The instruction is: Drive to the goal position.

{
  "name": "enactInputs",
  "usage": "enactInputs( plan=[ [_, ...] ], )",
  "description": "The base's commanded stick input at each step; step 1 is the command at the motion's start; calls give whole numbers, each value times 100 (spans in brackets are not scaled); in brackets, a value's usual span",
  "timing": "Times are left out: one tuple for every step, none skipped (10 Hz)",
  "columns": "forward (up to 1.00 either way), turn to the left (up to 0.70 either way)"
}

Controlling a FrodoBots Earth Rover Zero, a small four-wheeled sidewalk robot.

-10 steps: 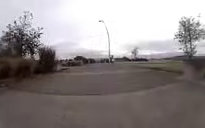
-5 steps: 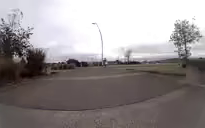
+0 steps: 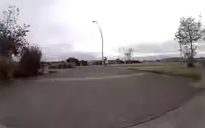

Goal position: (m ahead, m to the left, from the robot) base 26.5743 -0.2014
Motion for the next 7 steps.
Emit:
enactInputs(
  plan=[
    [100,0],
    [100,0],
    [100,0],
    [100,0],
    [100,0],
    [100,0],
    [100,0]
  ],
)
